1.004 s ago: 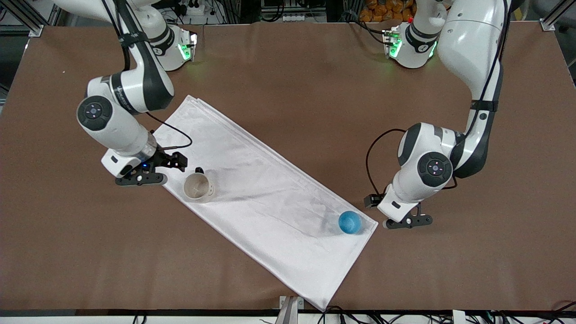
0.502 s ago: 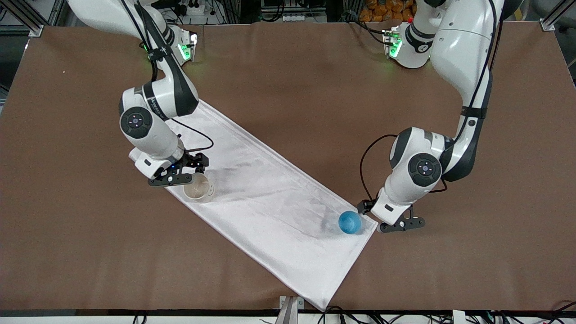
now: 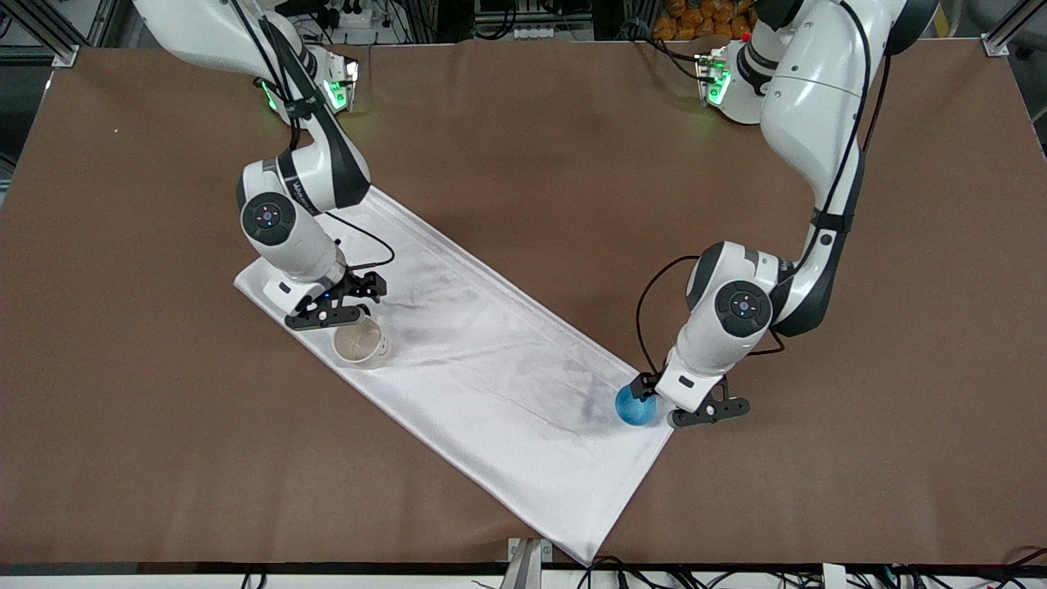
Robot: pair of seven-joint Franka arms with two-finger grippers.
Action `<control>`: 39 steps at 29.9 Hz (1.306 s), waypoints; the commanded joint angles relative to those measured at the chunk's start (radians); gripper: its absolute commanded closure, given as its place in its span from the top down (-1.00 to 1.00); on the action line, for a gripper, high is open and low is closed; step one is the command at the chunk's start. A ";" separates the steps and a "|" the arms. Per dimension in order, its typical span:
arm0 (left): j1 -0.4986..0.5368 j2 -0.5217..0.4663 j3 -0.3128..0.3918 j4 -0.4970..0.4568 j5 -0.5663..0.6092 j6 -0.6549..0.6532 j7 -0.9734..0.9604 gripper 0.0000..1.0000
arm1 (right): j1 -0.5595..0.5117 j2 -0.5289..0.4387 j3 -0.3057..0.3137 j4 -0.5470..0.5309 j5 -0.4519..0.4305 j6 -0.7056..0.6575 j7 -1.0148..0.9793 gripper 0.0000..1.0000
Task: Place blue cup into white mug on table
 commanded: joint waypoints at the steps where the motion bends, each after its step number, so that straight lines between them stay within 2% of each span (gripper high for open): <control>1: -0.018 0.035 0.008 0.027 0.013 0.039 -0.042 1.00 | 0.011 0.017 -0.006 -0.012 0.011 0.048 0.010 0.98; 5: -0.018 0.048 0.008 0.027 0.013 0.049 -0.079 1.00 | 0.011 0.034 -0.006 -0.006 0.011 0.063 0.010 0.75; 7: -0.018 0.049 0.006 0.027 0.011 0.052 -0.129 0.97 | 0.008 0.034 -0.006 -0.004 0.011 0.065 0.010 0.69; 11: -0.018 0.061 0.006 0.027 0.011 0.057 -0.237 0.08 | 0.003 0.050 -0.006 0.006 0.011 0.074 0.010 0.29; 13: -0.020 0.064 0.004 0.027 0.011 0.071 -0.277 -0.59 | 0.002 0.056 -0.006 0.011 0.011 0.075 0.010 0.07; 14: -0.018 0.066 0.004 0.027 0.011 0.075 -0.295 -1.00 | 0.000 0.057 -0.006 0.014 0.011 0.075 0.010 -0.03; 21: -0.027 0.071 0.004 0.027 0.011 0.083 -0.351 -1.00 | -0.003 0.070 -0.006 0.042 0.012 0.068 0.013 -0.86; 23: -0.027 0.071 0.006 0.027 0.013 0.083 -0.351 -1.00 | -0.003 0.073 -0.006 0.045 0.014 0.069 0.013 -1.00; 34: -0.034 0.042 0.004 0.024 0.011 0.071 -0.384 -1.00 | 0.012 0.064 -0.005 0.097 0.014 0.039 0.081 -1.00; 39: -0.035 0.002 0.004 0.022 0.019 -0.055 -0.383 -1.00 | 0.078 0.065 0.006 0.166 0.014 -0.043 0.196 -1.00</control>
